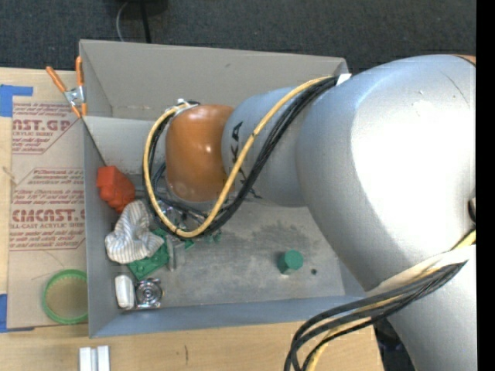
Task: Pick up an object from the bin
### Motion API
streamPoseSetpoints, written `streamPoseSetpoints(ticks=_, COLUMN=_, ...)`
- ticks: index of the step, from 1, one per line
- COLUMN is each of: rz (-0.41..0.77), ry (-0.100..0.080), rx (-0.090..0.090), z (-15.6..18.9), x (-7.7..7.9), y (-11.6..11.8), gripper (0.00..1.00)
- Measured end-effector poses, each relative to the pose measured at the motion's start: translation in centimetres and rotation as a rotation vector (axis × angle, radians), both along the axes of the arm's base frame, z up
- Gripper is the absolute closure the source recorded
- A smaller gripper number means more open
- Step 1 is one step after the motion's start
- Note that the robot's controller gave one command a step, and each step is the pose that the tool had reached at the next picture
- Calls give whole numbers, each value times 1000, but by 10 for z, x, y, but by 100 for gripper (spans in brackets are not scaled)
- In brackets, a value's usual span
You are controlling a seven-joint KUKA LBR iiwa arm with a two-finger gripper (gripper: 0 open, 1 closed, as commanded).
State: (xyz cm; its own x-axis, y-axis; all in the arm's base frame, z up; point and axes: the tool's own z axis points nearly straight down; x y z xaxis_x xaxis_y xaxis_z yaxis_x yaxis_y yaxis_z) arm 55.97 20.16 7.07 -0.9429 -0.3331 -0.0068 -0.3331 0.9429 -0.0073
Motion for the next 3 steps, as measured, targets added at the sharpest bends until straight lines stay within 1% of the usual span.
streamPoseSetpoints(ticks=1, rz=-33, ry=-2, rx=-4, z=0, x=1, y=4, gripper=100)
streamPoseSetpoints(ticks=2, rz=-209, ry=-5, rx=-5, z=1, x=5, y=9, gripper=100)
streamPoseSetpoints(ticks=3, rz=-225, ry=-5, rx=-3, z=0, x=2, y=13, gripper=100)
